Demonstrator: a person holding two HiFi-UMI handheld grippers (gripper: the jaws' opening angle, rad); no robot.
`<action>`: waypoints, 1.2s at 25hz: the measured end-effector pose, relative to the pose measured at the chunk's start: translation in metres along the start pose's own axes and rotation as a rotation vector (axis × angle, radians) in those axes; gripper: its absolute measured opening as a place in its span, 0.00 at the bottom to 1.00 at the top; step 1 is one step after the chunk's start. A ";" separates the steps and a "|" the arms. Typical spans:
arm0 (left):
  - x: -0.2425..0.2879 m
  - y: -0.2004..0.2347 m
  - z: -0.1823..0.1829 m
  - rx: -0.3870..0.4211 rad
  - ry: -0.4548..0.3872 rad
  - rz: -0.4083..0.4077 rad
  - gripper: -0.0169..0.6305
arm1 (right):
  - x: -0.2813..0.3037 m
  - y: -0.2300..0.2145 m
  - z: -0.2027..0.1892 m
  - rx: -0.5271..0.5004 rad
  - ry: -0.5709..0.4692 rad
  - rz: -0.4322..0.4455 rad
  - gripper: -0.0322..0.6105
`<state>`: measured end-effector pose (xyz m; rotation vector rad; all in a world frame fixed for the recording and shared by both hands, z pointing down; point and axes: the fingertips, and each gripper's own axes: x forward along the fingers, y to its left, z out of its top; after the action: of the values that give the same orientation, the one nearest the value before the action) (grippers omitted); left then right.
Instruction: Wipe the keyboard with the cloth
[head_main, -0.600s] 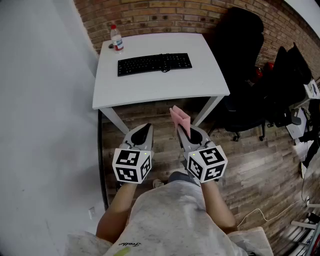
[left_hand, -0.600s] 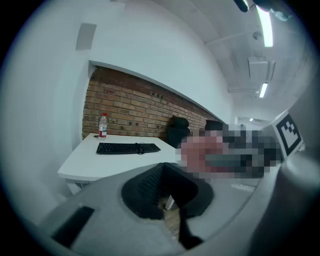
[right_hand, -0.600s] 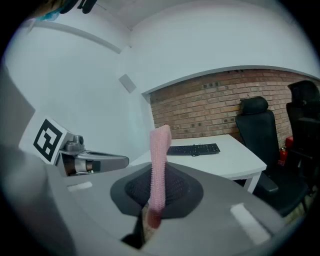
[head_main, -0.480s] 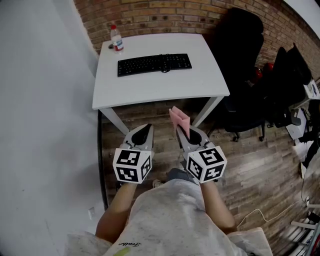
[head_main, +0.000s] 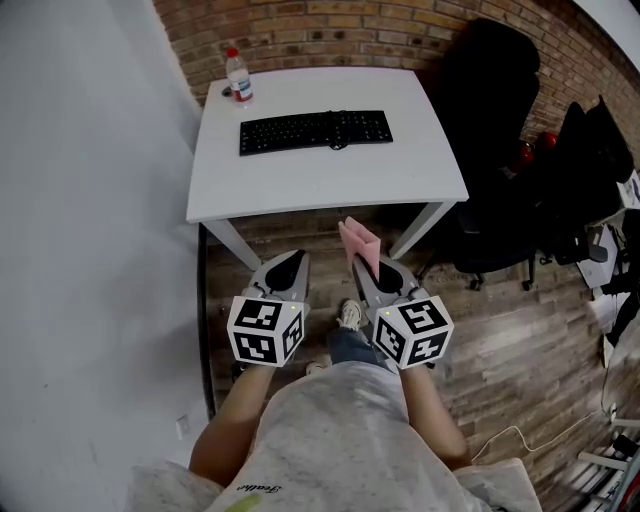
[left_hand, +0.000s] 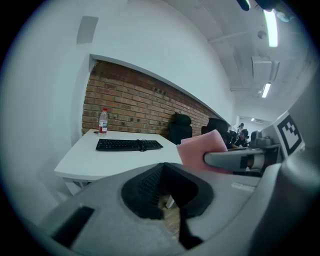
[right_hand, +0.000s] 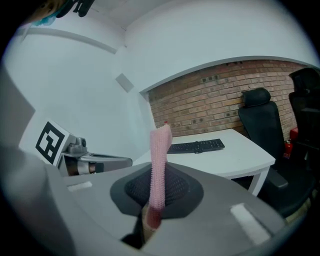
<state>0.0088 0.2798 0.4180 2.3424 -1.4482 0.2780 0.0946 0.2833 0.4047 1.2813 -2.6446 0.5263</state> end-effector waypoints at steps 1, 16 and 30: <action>0.004 0.004 0.001 0.000 0.003 0.005 0.01 | 0.006 -0.002 0.001 0.002 0.001 0.006 0.08; 0.140 0.067 0.048 -0.031 0.044 0.059 0.01 | 0.121 -0.095 0.042 0.023 0.047 0.088 0.08; 0.228 0.101 0.097 -0.044 0.057 0.143 0.01 | 0.200 -0.161 0.085 0.047 0.075 0.211 0.08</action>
<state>0.0194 0.0128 0.4319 2.1823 -1.5802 0.3453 0.0980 0.0133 0.4228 0.9774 -2.7352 0.6551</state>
